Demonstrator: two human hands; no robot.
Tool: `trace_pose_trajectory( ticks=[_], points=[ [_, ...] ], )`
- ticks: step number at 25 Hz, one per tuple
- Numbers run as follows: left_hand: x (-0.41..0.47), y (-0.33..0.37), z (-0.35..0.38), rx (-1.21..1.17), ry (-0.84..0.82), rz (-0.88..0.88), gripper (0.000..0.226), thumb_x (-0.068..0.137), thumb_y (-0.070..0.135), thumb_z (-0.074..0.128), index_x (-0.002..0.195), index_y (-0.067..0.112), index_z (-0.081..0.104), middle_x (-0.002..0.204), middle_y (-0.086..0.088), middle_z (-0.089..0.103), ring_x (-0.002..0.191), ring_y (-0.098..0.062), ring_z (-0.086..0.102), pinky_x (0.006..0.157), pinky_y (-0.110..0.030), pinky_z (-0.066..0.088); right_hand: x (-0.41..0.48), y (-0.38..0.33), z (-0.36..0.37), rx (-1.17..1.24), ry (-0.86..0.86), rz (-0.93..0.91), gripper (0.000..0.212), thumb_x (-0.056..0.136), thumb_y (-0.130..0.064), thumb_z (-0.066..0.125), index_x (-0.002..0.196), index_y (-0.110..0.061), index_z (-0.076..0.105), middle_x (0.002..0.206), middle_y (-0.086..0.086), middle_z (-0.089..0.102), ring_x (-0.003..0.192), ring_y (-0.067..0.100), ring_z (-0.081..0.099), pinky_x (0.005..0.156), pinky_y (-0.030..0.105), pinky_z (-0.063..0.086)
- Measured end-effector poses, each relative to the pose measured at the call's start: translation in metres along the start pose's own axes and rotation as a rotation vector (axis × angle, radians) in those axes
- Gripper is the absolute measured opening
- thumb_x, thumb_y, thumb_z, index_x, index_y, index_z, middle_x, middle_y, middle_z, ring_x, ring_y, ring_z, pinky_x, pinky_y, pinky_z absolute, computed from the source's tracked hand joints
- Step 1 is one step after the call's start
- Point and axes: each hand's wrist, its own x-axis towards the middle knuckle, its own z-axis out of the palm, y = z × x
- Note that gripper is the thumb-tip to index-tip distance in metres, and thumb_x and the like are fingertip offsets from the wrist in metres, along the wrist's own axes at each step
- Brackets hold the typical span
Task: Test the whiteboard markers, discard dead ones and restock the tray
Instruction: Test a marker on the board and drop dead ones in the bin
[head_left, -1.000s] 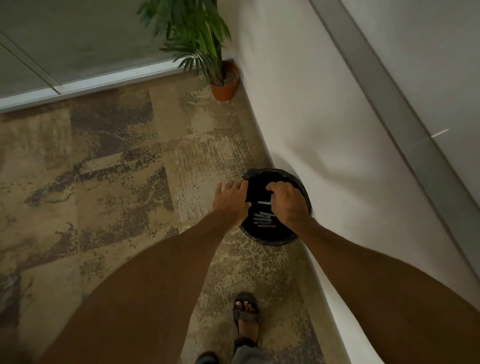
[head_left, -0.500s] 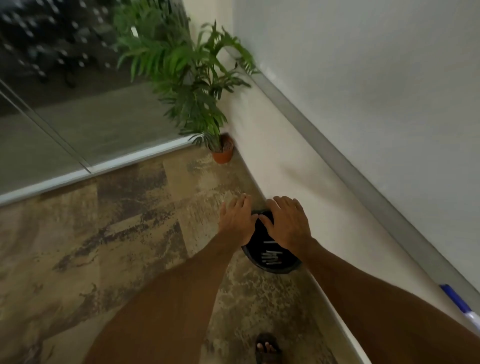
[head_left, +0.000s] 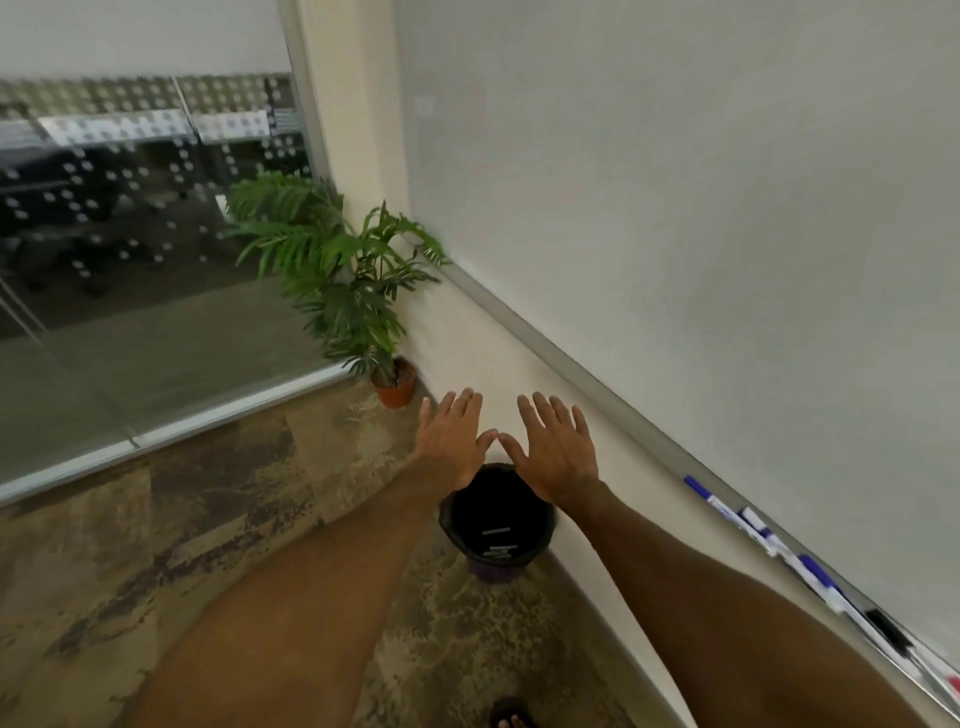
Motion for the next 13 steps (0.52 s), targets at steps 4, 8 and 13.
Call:
trace_pose_trajectory(
  ticks=[4, 8, 13],
  points=[
    [-0.036, 0.035, -0.015, 0.024, 0.037, 0.112, 0.059, 0.102, 0.046, 0.025, 0.151, 0.015, 0.013, 0.159, -0.004, 0.012, 0.147, -0.024, 0.007, 0.118, -0.050, 0.004, -0.051, 0.010, -0.029, -0.046, 0.023, 0.059, 0.067, 0.095, -0.060, 0.011, 0.150, -0.022, 0.009, 0.158, 0.004, 0.011, 0.145, 0.025, 0.007, 0.118, 0.047, 0.005],
    [-0.059, 0.070, -0.017, 0.021, 0.045, 0.221, 0.060, 0.101, 0.047, 0.027, 0.151, 0.016, 0.015, 0.159, -0.003, 0.012, 0.147, -0.024, 0.008, 0.118, -0.050, 0.003, -0.097, 0.033, -0.043, -0.085, 0.048, 0.154, 0.074, 0.089, -0.064, 0.000, 0.149, -0.022, 0.013, 0.157, 0.005, 0.016, 0.144, 0.026, 0.013, 0.117, 0.048, 0.011],
    [-0.077, 0.130, -0.005, 0.022, 0.027, 0.368, 0.061, 0.101, 0.049, 0.027, 0.151, 0.016, 0.016, 0.159, -0.003, 0.012, 0.147, -0.023, 0.008, 0.118, -0.048, 0.002, -0.156, 0.077, -0.055, -0.094, 0.057, 0.286, 0.069, 0.092, -0.062, 0.007, 0.147, -0.021, 0.018, 0.155, 0.004, 0.021, 0.142, 0.026, 0.017, 0.117, 0.046, 0.010]
  ],
)
